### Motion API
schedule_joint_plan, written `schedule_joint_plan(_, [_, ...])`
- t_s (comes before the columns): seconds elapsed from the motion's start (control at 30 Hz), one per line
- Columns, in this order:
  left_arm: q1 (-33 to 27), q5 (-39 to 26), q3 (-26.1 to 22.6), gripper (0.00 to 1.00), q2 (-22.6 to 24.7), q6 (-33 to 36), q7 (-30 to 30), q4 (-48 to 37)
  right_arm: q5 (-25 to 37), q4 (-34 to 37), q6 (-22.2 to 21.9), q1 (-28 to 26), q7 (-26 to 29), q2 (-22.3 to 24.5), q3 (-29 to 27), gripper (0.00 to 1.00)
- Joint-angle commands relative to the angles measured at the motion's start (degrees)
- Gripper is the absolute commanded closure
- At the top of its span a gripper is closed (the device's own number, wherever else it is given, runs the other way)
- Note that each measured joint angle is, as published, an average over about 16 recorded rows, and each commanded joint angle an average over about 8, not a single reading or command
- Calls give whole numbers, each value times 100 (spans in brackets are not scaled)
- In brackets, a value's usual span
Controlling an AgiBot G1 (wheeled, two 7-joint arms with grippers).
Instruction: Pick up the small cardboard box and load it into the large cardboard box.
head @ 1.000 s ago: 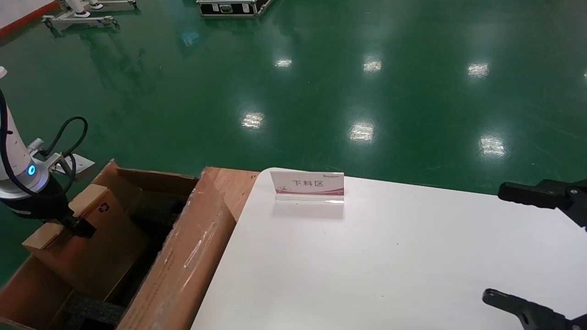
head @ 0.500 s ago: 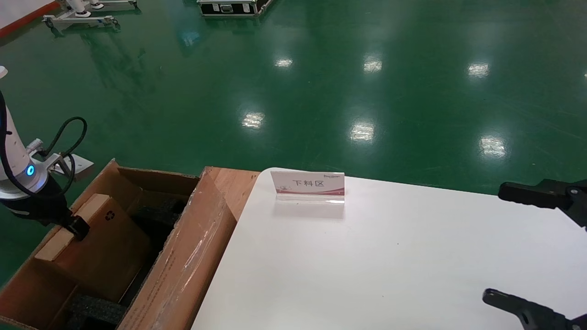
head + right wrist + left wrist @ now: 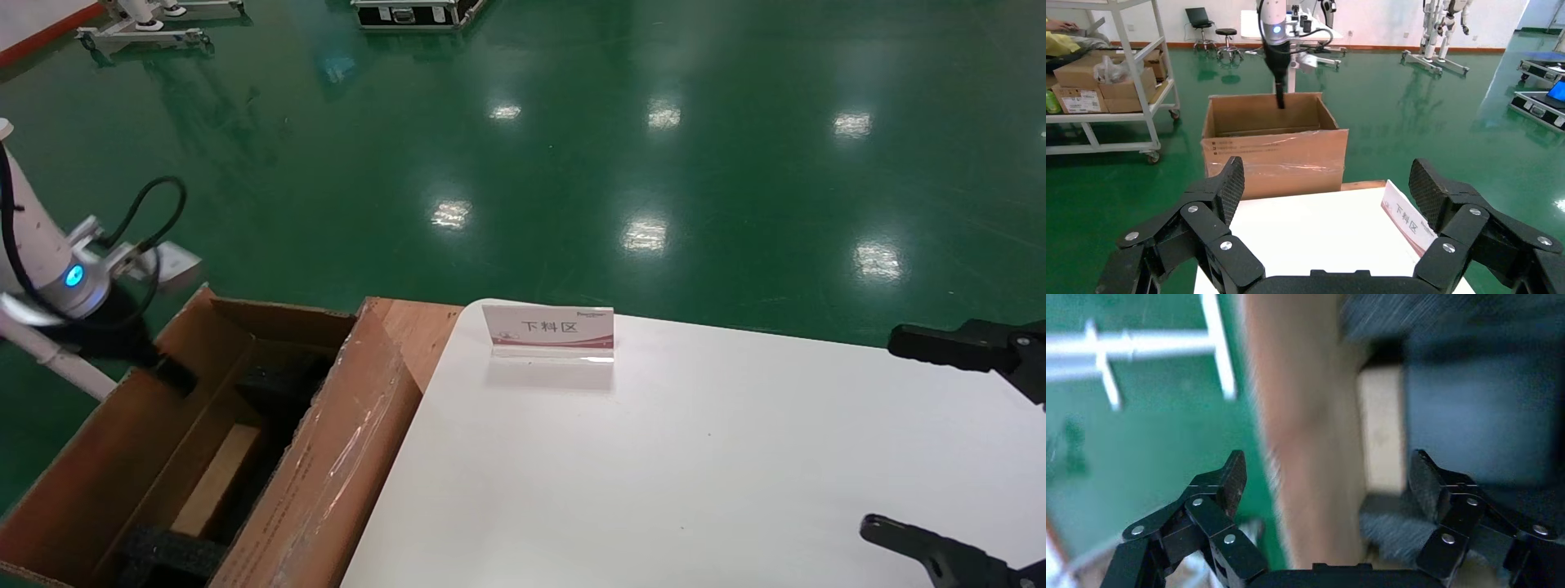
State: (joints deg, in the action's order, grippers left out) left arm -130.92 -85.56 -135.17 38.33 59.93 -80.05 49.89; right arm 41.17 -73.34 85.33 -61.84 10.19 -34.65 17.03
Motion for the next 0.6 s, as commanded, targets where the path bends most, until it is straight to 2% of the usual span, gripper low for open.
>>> schedule_joint_plan(0.03, [-153,-24,52,0,-16,-87,71,184,0,1,0,-1,-1,0,1,0])
schedule_joint_plan(0.33, [-905,-212,410,0,-594,-985,363,1674,-2,1,0,-2,-2,1,4,0])
schedule_joint_plan(0.6, [-1148,-392,626,0,-863,-1631,503,2713,-2,2,-1,-2,-3,2,5,0])
